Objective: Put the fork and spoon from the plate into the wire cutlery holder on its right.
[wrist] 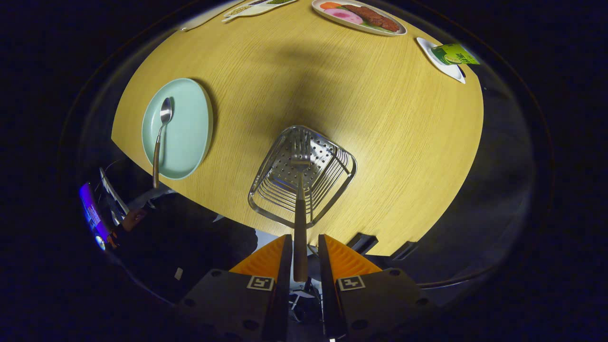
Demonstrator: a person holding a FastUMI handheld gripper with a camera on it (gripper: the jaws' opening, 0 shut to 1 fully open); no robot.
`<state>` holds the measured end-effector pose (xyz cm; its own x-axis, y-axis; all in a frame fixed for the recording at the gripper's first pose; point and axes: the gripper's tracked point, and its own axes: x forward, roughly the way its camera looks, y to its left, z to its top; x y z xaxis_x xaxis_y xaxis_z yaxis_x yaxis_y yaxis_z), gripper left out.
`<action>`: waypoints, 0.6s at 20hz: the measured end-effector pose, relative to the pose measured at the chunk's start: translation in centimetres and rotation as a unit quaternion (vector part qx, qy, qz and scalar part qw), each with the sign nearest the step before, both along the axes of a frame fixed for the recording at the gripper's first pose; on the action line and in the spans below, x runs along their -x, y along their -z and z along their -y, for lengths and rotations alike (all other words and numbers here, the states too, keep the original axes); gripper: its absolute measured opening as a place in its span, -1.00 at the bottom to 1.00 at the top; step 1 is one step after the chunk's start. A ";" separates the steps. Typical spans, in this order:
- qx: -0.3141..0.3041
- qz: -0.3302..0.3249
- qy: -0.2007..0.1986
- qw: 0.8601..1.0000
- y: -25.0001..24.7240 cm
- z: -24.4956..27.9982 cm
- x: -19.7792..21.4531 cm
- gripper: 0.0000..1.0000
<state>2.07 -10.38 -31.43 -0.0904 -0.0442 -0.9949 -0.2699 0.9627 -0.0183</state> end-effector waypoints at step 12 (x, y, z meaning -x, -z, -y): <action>-0.011 0.303 0.005 0.953 -6.6 -4.5 -1.1 0.22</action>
<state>3.13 -5.89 -24.85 0.5011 -0.0253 -0.8650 -0.2065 0.9672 -0.1479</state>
